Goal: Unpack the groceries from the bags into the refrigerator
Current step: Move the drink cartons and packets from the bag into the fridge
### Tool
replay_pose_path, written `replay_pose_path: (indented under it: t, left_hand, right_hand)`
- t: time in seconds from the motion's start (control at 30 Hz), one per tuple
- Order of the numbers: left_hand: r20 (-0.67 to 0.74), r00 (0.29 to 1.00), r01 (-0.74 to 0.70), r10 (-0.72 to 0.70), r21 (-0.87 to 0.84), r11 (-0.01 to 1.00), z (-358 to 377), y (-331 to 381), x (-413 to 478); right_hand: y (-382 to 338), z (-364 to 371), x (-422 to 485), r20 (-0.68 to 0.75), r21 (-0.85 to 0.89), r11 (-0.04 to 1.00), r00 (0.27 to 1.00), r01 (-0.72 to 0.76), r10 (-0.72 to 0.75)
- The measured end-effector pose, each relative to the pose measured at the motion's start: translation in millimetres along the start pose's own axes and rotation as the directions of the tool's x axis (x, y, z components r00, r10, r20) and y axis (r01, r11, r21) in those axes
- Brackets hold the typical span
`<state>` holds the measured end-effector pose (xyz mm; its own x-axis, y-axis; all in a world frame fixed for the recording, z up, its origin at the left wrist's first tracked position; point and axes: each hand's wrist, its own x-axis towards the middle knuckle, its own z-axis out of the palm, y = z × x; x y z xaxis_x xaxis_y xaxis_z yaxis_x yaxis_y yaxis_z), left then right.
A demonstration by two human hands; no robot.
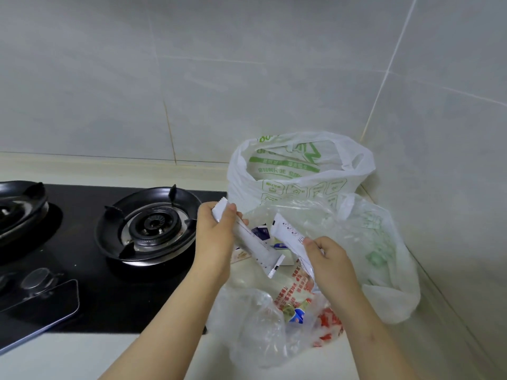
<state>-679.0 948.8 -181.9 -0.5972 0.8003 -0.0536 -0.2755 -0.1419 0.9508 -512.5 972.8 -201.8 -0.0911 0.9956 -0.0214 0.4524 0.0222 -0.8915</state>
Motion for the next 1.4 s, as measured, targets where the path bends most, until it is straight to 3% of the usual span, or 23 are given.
replay_pose_path:
  t: [0.2,0.4,0.63,0.77,1.0,1.4]
  left_hand:
    - [-0.244,0.970,-0.027,0.011,-0.060,0.998,-2,-4,-11]
    - [-0.419,0.907,-0.058,0.038,-0.036,0.998,-26,-10,-31]
    - [-0.659,0.748,-0.094,0.073,0.003,0.996,-79,-8,-72]
    - [-0.800,0.594,-0.106,0.081,0.022,0.994,-122,-2,-115]
    - [-0.951,0.275,-0.152,0.141,0.102,0.983,-196,11,-209]
    - [-0.965,-0.218,-0.091,0.146,0.169,0.981,-290,12,-444]
  right_hand:
    - [-3,-3,-13,0.036,0.099,0.995,0.999,-0.011,0.007]
    - [-4,17,-22,0.182,0.124,0.992,0.982,0.028,-0.051]
    - [-5,57,-48,0.503,0.141,0.990,0.860,0.011,-0.081]
    - [-13,90,-78,0.677,0.114,0.993,0.729,0.036,-0.104]
    - [-32,140,-162,0.896,0.077,0.988,0.425,0.133,-0.127]
    - [-27,189,-385,0.985,0.079,0.947,-0.168,0.312,-0.027]
